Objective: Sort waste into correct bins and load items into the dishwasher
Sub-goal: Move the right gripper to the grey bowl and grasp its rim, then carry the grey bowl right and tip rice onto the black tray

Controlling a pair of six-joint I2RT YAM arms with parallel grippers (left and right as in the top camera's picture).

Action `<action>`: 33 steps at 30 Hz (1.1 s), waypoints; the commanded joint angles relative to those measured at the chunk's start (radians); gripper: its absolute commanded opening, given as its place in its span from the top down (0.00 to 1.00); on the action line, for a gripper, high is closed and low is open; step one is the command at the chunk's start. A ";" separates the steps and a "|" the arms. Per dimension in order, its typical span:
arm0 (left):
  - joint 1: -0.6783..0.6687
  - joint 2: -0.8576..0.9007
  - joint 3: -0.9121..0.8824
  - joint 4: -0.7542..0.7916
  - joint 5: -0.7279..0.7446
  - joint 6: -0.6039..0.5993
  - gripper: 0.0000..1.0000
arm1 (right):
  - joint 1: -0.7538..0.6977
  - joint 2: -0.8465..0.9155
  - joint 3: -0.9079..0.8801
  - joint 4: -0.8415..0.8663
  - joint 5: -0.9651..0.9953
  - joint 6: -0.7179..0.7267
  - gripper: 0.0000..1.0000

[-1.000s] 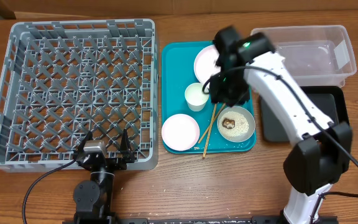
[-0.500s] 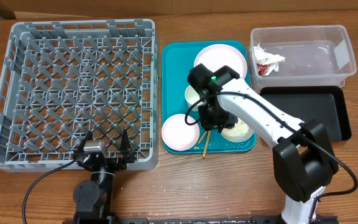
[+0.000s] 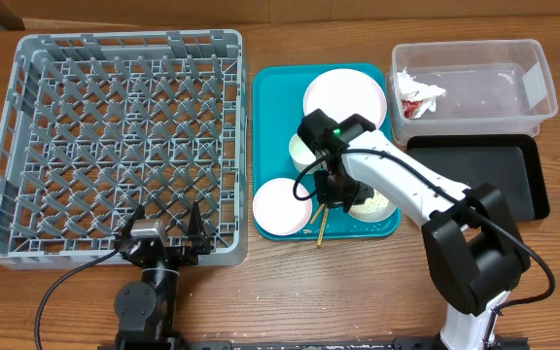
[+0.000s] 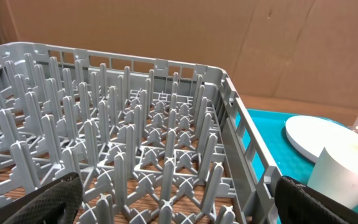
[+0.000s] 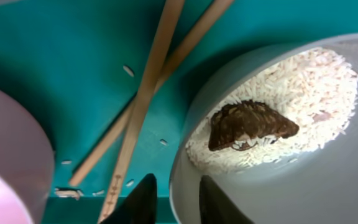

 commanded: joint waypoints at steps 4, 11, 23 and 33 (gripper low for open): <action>0.004 -0.009 -0.004 0.001 0.008 0.019 0.00 | -0.002 -0.014 -0.031 0.023 0.014 0.006 0.92; 0.004 -0.009 -0.004 0.001 0.008 0.019 0.00 | -0.002 -0.014 -0.031 0.032 0.022 0.005 0.96; 0.004 -0.009 -0.004 0.001 0.008 0.019 0.00 | -0.020 -0.171 0.058 -0.067 -0.037 -0.034 0.96; 0.004 -0.009 -0.004 0.001 0.008 0.019 0.00 | -0.306 -0.435 0.057 -0.094 -0.256 -0.237 0.96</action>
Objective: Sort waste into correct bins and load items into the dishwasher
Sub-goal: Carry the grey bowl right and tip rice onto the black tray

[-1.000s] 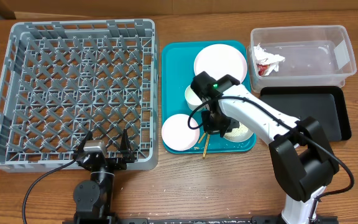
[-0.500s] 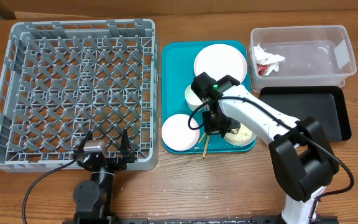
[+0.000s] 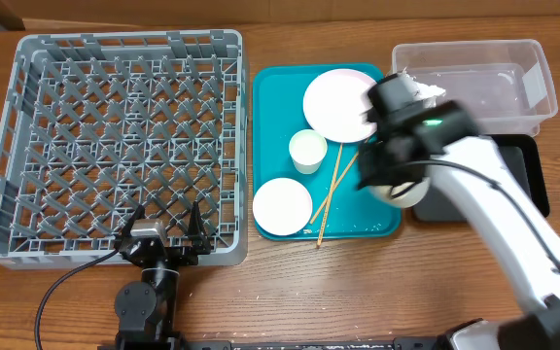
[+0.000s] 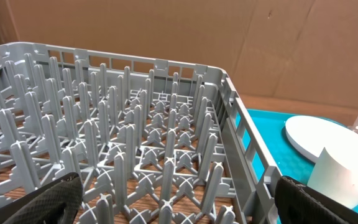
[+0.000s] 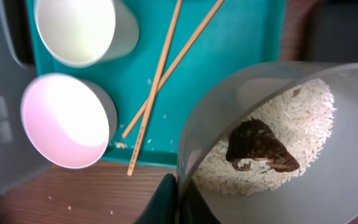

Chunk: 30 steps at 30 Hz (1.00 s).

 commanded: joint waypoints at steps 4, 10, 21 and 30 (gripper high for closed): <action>0.004 -0.009 -0.004 0.002 0.008 0.018 0.00 | -0.285 -0.061 0.019 0.005 -0.324 -0.276 0.96; 0.004 -0.009 -0.004 0.002 0.008 0.018 0.00 | -0.528 -0.060 -0.077 0.053 -0.632 -0.465 0.96; 0.004 -0.009 -0.004 0.002 0.008 0.018 0.00 | -0.761 -0.054 -0.372 0.368 -0.998 -0.549 0.96; 0.004 -0.009 -0.004 0.002 0.008 0.018 0.00 | -0.792 -0.003 -0.530 0.665 -1.079 -0.419 0.96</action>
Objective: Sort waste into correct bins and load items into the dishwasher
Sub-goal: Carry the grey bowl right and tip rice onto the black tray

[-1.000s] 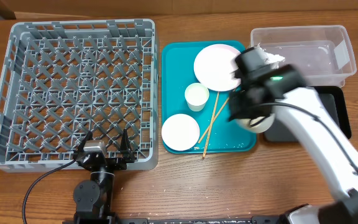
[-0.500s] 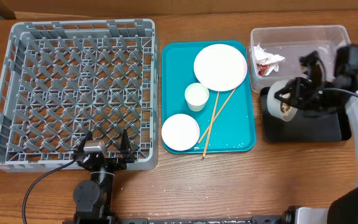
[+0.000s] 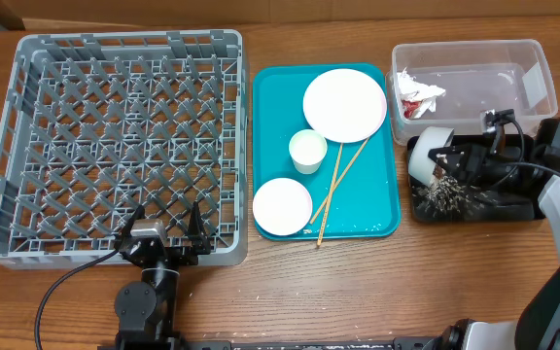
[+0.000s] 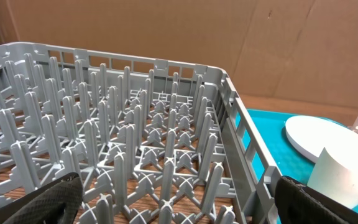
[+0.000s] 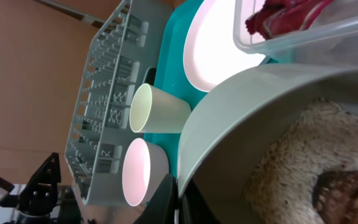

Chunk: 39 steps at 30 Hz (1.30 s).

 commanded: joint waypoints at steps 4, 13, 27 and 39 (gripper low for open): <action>0.004 -0.009 -0.004 0.002 0.008 0.018 0.00 | -0.047 0.016 -0.057 0.162 -0.074 0.173 0.96; 0.004 -0.009 -0.004 0.001 0.008 0.018 0.00 | -0.157 0.102 -0.084 0.314 -0.187 0.346 0.96; 0.004 -0.009 -0.004 0.002 0.008 0.018 0.00 | -0.230 0.157 -0.084 0.421 -0.416 0.646 0.96; 0.004 -0.009 -0.004 0.002 0.008 0.018 0.00 | -0.232 0.158 -0.084 0.557 -0.424 0.713 0.96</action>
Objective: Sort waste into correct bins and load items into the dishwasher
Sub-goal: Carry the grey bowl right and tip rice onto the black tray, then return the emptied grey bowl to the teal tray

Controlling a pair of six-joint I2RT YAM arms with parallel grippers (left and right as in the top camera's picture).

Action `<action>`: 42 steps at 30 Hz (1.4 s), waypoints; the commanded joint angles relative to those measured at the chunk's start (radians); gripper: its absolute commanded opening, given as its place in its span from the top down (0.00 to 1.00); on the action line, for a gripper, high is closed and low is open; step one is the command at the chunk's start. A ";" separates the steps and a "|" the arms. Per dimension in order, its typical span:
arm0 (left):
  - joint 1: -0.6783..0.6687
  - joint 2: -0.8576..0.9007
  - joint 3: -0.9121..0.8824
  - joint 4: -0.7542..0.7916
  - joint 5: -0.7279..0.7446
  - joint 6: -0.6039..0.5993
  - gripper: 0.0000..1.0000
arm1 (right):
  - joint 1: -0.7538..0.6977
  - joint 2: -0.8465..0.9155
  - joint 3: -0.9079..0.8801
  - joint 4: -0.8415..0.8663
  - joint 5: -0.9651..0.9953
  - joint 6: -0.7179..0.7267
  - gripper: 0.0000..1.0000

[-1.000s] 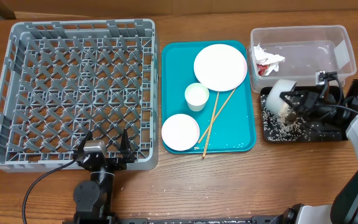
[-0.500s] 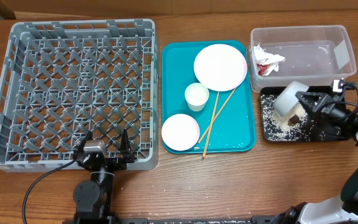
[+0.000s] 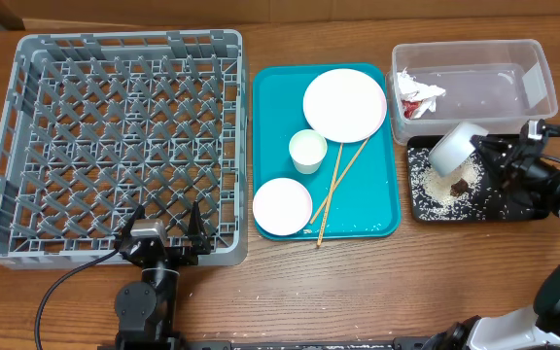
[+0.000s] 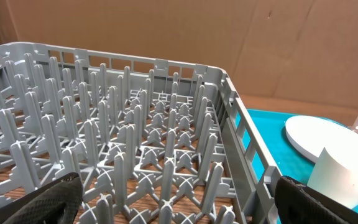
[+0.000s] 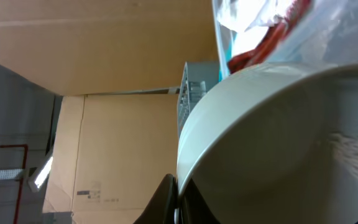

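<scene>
My right gripper (image 3: 481, 148) is shut on the rim of a white bowl (image 3: 456, 147), tipped steeply over the black tray (image 3: 513, 208). Rice and a brown lump (image 3: 461, 184) lie in that tray. In the right wrist view the bowl (image 5: 278, 137) fills the frame with a little rice clinging inside. On the teal tray (image 3: 270, 97) are a white plate (image 3: 344, 104), a cup (image 3: 307, 151), a second bowl (image 3: 281, 205) and chopsticks (image 3: 336, 182). The grey rack (image 3: 115, 136) holds nothing. My left gripper (image 4: 173, 202) rests open at the rack's near edge.
A clear plastic bin (image 3: 474, 78) holding crumpled red-and-white waste (image 3: 418, 94) stands behind the black tray. Cardboard walls close off the back. The table's wood surface shows in front of the trays.
The bowl has tilted further over the black tray and its rice and brown lump now lie in the tray. My right gripper has shifted slightly right. The left arm has not moved.
My right gripper was at the rim of the rice bowl on the teal tray. Then it held the bowl lifted at the tray's right edge. Then the bowl was on its side over the black tray, and now its contents lie there.
</scene>
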 commanded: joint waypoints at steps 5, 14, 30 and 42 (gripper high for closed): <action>0.004 -0.009 -0.004 0.002 0.008 0.018 0.00 | -0.003 -0.002 0.001 0.054 -0.086 0.062 0.96; 0.004 -0.009 -0.004 0.002 0.008 0.018 0.00 | 0.009 -0.005 0.001 0.042 -0.100 0.112 0.96; 0.004 -0.009 -0.004 0.002 0.008 0.018 0.00 | 0.303 -0.432 0.017 -0.010 0.236 0.154 0.96; 0.004 -0.009 -0.004 0.002 0.008 0.018 0.00 | 0.891 -0.459 0.123 -0.433 1.200 0.013 0.96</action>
